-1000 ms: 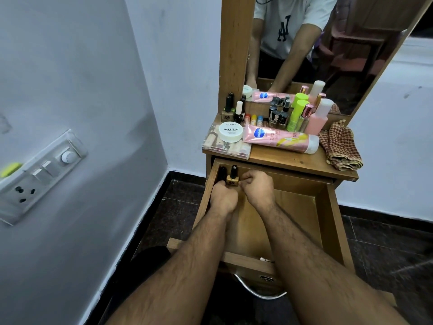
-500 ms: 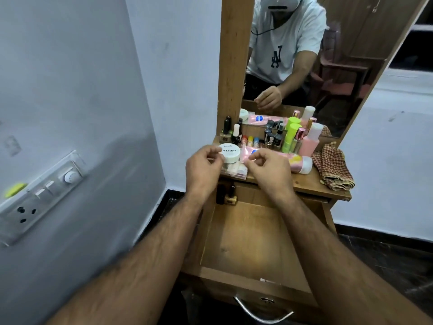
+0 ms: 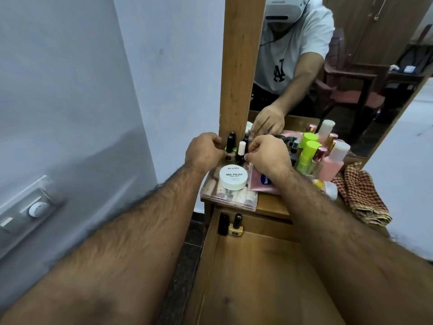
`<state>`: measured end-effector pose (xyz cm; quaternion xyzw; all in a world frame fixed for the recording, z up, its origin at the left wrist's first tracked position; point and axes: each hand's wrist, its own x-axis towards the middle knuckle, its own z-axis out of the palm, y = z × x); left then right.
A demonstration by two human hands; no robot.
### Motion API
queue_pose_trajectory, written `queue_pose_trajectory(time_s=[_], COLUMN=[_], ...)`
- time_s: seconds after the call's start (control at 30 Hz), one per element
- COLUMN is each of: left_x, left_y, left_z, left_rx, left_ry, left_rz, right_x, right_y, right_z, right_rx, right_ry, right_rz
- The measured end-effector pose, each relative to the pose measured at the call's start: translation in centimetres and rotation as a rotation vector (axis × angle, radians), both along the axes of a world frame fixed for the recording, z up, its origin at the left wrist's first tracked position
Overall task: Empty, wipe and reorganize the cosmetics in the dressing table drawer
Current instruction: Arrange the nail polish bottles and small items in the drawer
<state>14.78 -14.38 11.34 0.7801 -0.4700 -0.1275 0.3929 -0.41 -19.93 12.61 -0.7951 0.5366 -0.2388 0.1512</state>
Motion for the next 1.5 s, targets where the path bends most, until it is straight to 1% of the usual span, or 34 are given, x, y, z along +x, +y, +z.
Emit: queue_pose_trajectory(time_s=[0.13, 0.23, 0.37, 0.67, 0.83, 1.03, 1.1, 1.27, 1.43, 1.5], left_x=[0.1, -0.1, -0.1, 0.4, 1.0, 1.7, 1.4, -1.2, -4.8, -6.2], left_y=[-1.3, -1.5, -1.4, -0.9, -0.4, 1.7, 3.0, 7.9, 12.9, 14.5], left_z=[-1.1, -1.6, -1.7, -1.8, -1.8, 1.5, 2.7, 3.9, 1.5, -0.2], left_rx=[0.074, 0.100, 0.078, 0.027, -0.042, -0.234, -0.268, -0.233, -0.157, -0.106], left_ry=[-0.042, -0.086, -0.136, -0.114, -0.082, 0.106, 0.133, 0.148, 0.137, 0.142], left_rz=[-0.037, -0.021, 0.002, -0.006, -0.045, -0.154, -0.188, -0.261, -0.302, -0.303], right_x=[0.6, 1.0, 1.4, 1.8, 1.7, 0.5, -0.4, -3.7, -8.0, -9.2], right_y=[-0.4, -0.3, 0.0, 0.5, 0.6, 1.6, 2.5, 6.0, 11.3, 13.0], right_z=[-0.6, -0.6, -0.7, -0.9, -0.6, 2.0, 3.0, 3.1, 1.1, -0.4], right_rx=[-0.026, -0.052, -0.054, -0.060, -0.070, -0.053, -0.052, 0.020, 0.041, 0.109], right_ry=[0.095, 0.131, 0.128, 0.105, 0.027, -0.256, -0.328, -0.447, -0.388, -0.388], right_rz=[0.010, 0.017, 0.005, -0.014, 0.013, 0.117, 0.144, 0.206, 0.173, 0.170])
